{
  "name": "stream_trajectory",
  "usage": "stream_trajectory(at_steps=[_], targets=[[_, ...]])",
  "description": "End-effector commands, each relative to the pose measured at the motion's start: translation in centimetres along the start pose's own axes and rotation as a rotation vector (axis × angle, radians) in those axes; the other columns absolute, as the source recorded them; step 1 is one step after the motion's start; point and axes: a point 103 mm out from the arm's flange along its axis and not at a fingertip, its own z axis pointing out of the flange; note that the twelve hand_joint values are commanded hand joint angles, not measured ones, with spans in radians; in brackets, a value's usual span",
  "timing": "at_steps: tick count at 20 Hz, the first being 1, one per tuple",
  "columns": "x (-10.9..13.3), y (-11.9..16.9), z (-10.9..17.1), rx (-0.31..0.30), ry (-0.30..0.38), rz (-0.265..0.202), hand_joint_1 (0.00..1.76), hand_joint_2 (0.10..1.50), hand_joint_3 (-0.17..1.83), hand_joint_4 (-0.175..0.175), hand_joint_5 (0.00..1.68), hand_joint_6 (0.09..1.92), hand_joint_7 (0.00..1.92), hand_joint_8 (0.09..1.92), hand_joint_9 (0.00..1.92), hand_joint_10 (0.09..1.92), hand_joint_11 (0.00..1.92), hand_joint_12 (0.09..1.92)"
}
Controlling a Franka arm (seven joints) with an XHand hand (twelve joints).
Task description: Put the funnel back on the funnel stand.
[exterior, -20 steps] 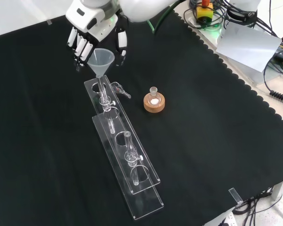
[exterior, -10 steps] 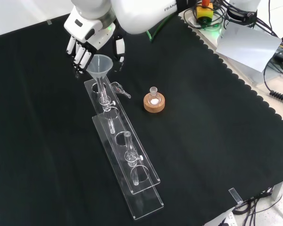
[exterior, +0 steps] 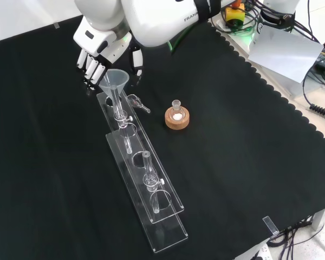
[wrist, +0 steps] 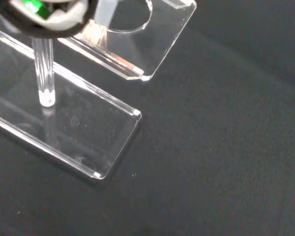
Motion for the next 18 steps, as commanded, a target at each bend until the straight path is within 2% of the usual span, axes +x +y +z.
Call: stream_trajectory(at_steps=[1,4,8,13,18], targets=[[0.0,-0.6,0.2,0.028,0.039,-0.020,0.64,0.64,0.41,-0.062,0.12,0.09,0.05,0.59,0.36,0.68,0.39,1.40],[0.0,-1.6,0.1,0.021,0.042,-0.018,0.56,0.66,0.29,-0.056,0.02,0.09,0.00,0.34,0.18,0.78,0.31,1.44],[0.0,-3.8,-0.4,-0.040,0.048,-0.012,0.52,0.67,0.21,-0.054,0.00,0.09,0.00,0.23,0.12,0.81,0.27,1.47],[-0.8,-8.6,-1.8,-0.141,0.127,-0.002,0.54,0.72,0.16,-0.061,0.05,0.09,0.00,0.52,0.20,0.79,0.28,1.47],[-1.7,-14.4,-2.6,-0.195,0.178,0.039,0.58,0.77,0.16,-0.060,0.11,0.09,0.00,0.63,0.25,0.77,0.29,1.47]])
